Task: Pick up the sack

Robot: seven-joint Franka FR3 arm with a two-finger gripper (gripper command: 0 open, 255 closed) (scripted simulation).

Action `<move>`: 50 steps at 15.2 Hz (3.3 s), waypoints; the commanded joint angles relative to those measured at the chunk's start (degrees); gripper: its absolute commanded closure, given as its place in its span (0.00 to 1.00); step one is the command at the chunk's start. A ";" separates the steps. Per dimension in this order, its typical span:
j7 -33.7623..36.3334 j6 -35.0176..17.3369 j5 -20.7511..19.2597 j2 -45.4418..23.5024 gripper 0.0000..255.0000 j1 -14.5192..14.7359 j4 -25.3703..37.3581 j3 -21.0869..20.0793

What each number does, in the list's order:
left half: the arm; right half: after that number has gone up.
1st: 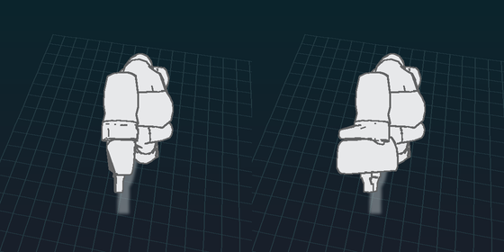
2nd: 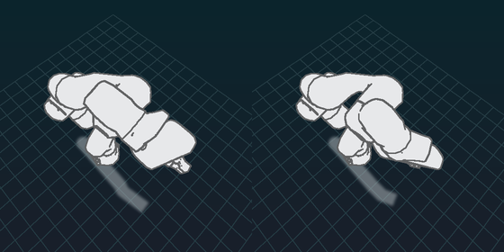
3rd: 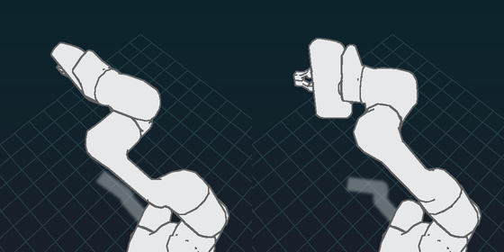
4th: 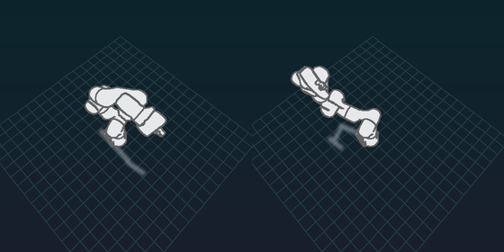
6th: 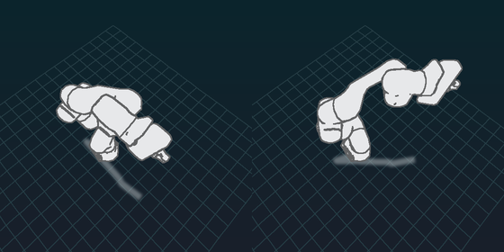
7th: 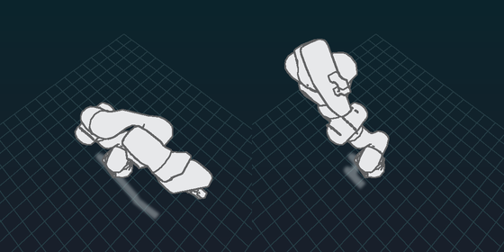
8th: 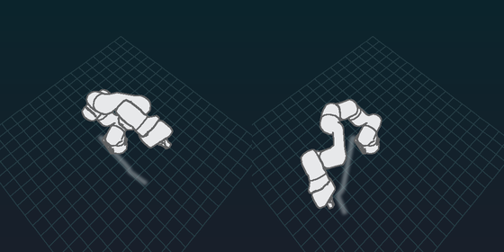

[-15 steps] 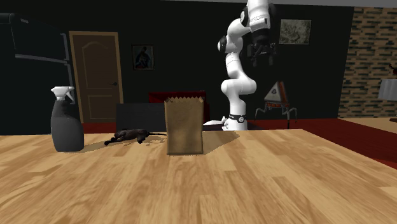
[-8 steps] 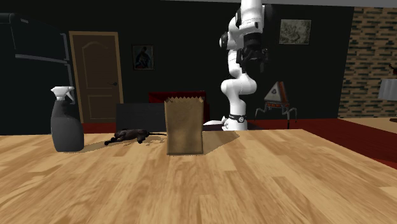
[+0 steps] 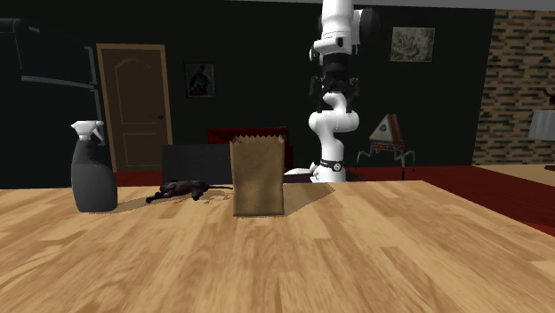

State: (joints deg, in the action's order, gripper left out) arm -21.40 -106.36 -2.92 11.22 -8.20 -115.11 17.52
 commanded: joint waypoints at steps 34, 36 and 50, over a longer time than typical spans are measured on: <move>-8.19 -6.26 3.74 -29.78 1.00 -7.67 21.16 6.17; -8.22 -4.84 3.62 -29.48 1.00 -7.67 22.30 6.23; -8.71 4.19 3.39 -28.72 1.00 -7.96 30.67 6.51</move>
